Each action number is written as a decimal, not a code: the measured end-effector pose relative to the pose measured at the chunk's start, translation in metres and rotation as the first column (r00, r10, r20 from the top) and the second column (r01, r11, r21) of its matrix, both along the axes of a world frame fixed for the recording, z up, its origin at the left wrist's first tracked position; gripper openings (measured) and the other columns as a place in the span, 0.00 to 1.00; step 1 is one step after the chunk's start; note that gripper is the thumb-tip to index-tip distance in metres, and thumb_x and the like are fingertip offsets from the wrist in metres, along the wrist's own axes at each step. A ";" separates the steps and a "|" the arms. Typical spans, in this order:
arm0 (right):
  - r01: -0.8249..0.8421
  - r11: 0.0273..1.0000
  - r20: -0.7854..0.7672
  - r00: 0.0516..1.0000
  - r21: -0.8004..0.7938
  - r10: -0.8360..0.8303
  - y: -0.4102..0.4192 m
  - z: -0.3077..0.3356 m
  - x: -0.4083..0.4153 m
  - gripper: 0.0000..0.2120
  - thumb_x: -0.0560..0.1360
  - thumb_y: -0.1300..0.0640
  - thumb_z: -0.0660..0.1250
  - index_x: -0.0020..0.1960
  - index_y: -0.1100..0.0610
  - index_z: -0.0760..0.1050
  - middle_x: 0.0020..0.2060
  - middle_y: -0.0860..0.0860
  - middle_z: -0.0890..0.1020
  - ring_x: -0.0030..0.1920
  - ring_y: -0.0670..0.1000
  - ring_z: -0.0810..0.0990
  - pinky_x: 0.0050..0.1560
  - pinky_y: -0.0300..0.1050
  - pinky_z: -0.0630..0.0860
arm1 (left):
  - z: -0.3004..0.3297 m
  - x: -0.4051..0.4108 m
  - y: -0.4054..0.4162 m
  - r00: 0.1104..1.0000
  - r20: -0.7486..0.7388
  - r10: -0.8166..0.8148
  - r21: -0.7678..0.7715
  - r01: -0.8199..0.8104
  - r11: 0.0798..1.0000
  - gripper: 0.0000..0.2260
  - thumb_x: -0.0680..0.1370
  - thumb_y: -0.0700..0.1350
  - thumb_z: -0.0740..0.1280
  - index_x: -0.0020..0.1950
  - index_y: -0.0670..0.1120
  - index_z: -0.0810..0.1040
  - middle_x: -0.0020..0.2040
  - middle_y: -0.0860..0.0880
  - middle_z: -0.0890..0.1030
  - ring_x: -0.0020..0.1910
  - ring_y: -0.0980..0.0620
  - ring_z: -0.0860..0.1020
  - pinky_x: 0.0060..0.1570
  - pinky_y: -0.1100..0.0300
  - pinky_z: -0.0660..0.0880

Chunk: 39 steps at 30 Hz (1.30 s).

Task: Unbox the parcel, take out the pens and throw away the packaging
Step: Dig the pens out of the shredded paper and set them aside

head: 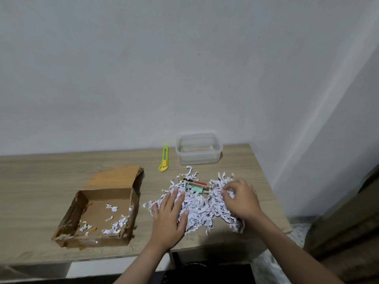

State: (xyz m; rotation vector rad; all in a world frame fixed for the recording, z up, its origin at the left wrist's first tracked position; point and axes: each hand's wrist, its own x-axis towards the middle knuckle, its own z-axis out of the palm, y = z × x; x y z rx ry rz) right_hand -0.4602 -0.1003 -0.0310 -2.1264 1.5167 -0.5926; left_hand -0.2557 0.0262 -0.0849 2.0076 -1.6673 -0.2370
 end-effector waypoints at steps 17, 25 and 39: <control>-0.224 0.974 -0.325 0.922 -0.001 0.212 -0.029 0.028 0.070 0.09 0.71 0.46 0.68 0.50 0.45 0.80 0.49 0.46 0.75 0.56 0.51 0.68 0.58 0.50 0.64 | -0.008 0.003 -0.003 0.999 -0.014 0.052 -0.083 -0.053 0.995 0.23 0.77 0.57 0.56 0.71 0.53 0.67 0.73 0.53 0.66 0.71 0.52 0.65 0.65 0.42 0.67; -0.257 0.966 -0.160 0.953 0.025 0.257 -0.026 0.075 0.058 0.13 0.71 0.50 0.71 0.55 0.47 0.79 0.48 0.44 0.74 0.50 0.47 0.73 0.58 0.47 0.70 | -0.008 0.003 -0.002 0.998 -0.003 0.062 -0.086 -0.062 0.994 0.23 0.77 0.58 0.56 0.70 0.53 0.68 0.72 0.53 0.68 0.70 0.48 0.67 0.66 0.46 0.66; 0.114 0.955 0.388 0.896 0.272 -0.217 -0.044 0.078 0.009 0.12 0.68 0.68 0.72 0.50 0.60 0.80 0.38 0.52 0.79 0.30 0.47 0.75 0.24 0.30 0.71 | -0.011 0.004 -0.001 0.997 0.013 0.078 -0.061 -0.077 0.995 0.24 0.76 0.60 0.53 0.71 0.55 0.67 0.74 0.54 0.65 0.74 0.48 0.61 0.69 0.39 0.54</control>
